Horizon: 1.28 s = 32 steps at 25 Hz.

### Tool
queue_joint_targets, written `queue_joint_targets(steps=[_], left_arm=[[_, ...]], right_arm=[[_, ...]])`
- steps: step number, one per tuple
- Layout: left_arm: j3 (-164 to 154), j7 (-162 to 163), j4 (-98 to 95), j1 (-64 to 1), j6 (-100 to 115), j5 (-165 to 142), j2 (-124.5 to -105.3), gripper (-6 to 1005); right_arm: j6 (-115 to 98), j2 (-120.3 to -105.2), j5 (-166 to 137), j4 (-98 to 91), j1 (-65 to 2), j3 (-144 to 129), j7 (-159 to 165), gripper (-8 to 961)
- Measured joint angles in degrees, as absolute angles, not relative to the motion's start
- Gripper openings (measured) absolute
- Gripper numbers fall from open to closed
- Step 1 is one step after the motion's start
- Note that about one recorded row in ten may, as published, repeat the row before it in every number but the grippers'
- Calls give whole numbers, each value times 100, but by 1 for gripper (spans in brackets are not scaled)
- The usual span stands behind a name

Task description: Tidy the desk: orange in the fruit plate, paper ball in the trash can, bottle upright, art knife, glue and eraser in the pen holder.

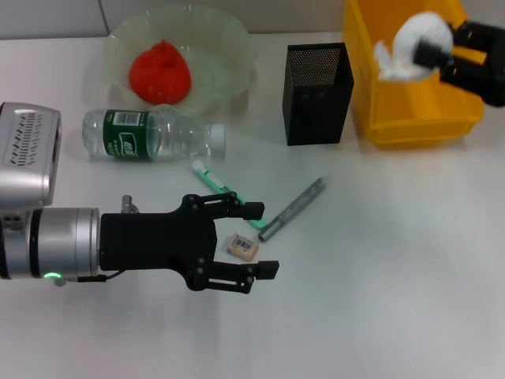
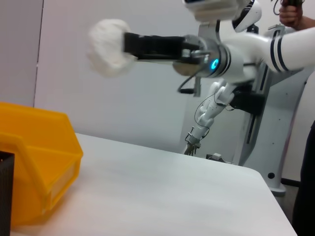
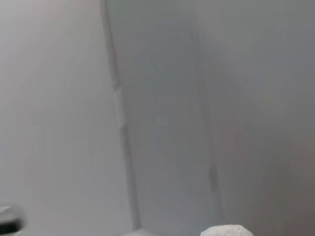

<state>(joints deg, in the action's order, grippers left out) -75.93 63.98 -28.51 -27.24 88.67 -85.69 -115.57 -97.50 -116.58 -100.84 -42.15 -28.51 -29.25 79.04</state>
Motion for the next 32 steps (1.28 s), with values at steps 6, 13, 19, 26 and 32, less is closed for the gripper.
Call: queue_joint_targets(steps=[6, 13, 19, 26, 32], left_arm=[[-7594, 6398, -2857, -2747, 8891, -8569, -11571, 860], [-7592, 6395, -2867, -2759, 8895, -8569, -11576, 859], [-7449, 6391, -2867, -2750, 8952, -8569, -11594, 860], [-7331, 6389, -2848, -2739, 9009, -8566, -11601, 859], [-7313, 6388, -2836, -2748, 9009, -8561, -11617, 860]], right_arm=[[-8708, -11777, -9228, -3421, -2773, -2918, 7019, 487], [-7570, -11911, -8456, -2699, -2941, -2957, 6014, 487], [-6883, -11924, -8042, -2251, -3164, -2954, 5429, 487], [-6358, -11926, -8018, -2173, -3311, -2983, 5495, 549], [-6196, -11932, -8014, -2167, -3335, -2942, 5487, 603]])
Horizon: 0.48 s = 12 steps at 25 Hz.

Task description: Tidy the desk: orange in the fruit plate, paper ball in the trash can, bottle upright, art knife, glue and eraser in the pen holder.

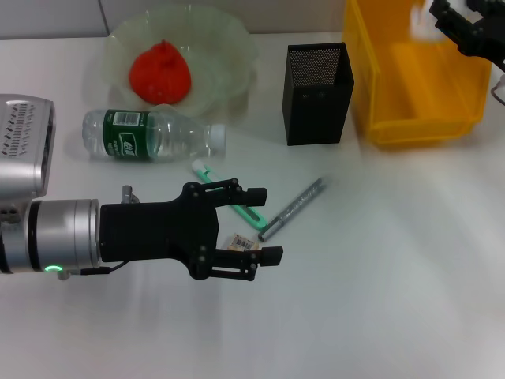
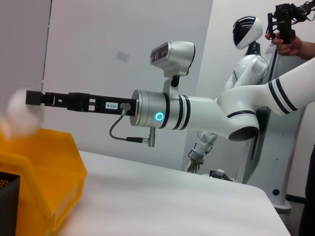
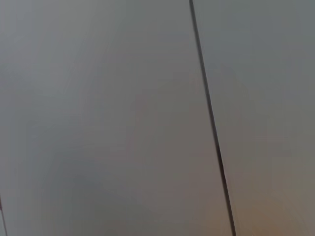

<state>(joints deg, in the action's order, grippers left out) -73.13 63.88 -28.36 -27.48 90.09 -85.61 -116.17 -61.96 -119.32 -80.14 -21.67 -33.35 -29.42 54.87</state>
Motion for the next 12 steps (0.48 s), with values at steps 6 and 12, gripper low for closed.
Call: queue_joint_targets(steps=[6, 12], left_arm=[[-7312, 6381, -2830, -2765, 9000, -8560, -11634, 859], [-7303, 6380, -2829, -2764, 8992, -8560, -11640, 859]], right_arm=[[-6185, -11939, -8004, -2177, -3340, -2924, 5478, 656], [-6182, -11938, -7871, -2179, -3325, -2926, 5469, 831]])
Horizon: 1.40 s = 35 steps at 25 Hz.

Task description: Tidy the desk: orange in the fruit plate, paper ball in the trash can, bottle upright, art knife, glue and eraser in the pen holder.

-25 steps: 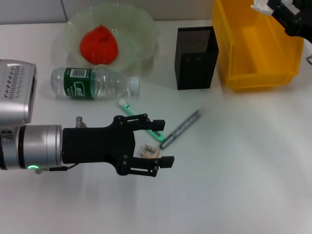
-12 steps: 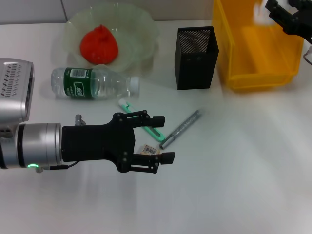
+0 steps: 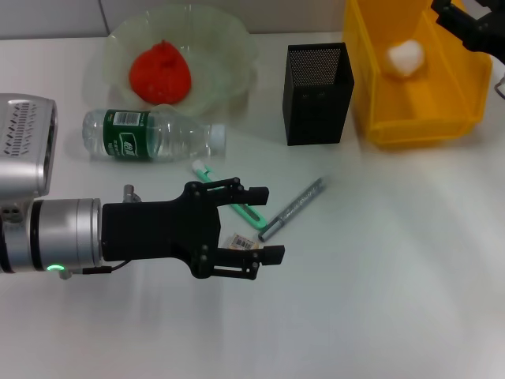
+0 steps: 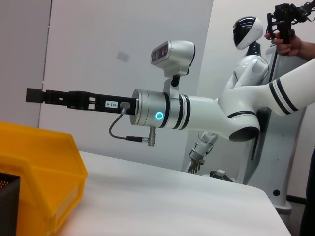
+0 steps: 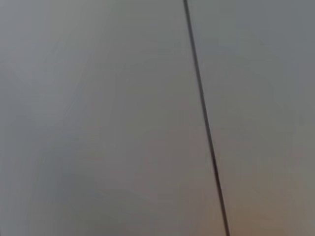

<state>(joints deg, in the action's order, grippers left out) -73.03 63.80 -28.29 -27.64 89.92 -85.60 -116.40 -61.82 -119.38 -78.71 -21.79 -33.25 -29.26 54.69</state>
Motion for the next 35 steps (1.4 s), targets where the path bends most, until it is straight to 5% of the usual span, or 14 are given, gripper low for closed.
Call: queue_joint_targets(steps=[20, 30, 35], left_arm=[[-7304, 6268, -2824, -2708, 8995, -8561, -11671, 859], [-7234, 6252, -2824, -2722, 9008, -8561, -11644, 860], [-7163, 6260, -2828, -2744, 9005, -8570, -11617, 860]], right_arm=[[-6679, -11879, -7233, -2021, -3287, -2979, 6082, 828], [-9364, -11201, -7864, -2127, -3159, -3508, 7874, 827], [-10239, -11160, -9004, -2776, -3109, -3520, 8084, 828]])
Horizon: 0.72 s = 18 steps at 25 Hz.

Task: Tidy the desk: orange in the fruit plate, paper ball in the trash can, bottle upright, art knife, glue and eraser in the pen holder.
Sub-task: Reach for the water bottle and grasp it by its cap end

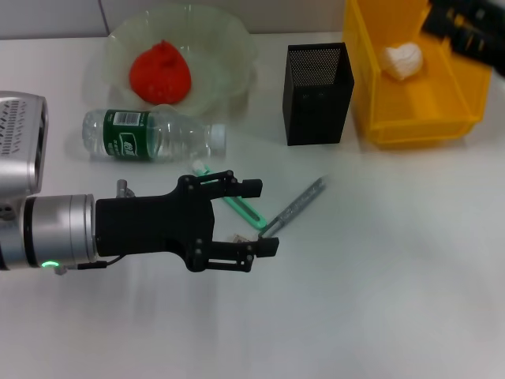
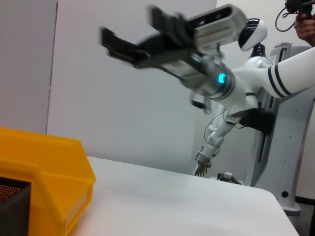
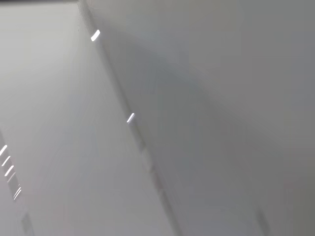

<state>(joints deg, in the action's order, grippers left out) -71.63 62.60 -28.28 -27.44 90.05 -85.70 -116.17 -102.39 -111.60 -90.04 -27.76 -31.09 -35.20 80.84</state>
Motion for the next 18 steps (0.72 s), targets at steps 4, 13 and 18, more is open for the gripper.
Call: queue_joint_targets(steps=[4, 13, 18], left_arm=[[-7154, 6313, -2837, -2758, 8989, -8567, -11565, 860], [-7125, 6486, -2857, -2764, 8946, -8566, -11467, 859], [-6896, 6597, -2846, -2770, 8940, -8588, -11385, 860]], right_arm=[[-10452, -11260, -9894, -3258, -3058, -3523, 8003, 828], [-10229, -11484, -11030, -3515, -2926, -3525, 7282, 827], [-9726, -11633, -11262, -3493, -2704, -3524, 6808, 828]])
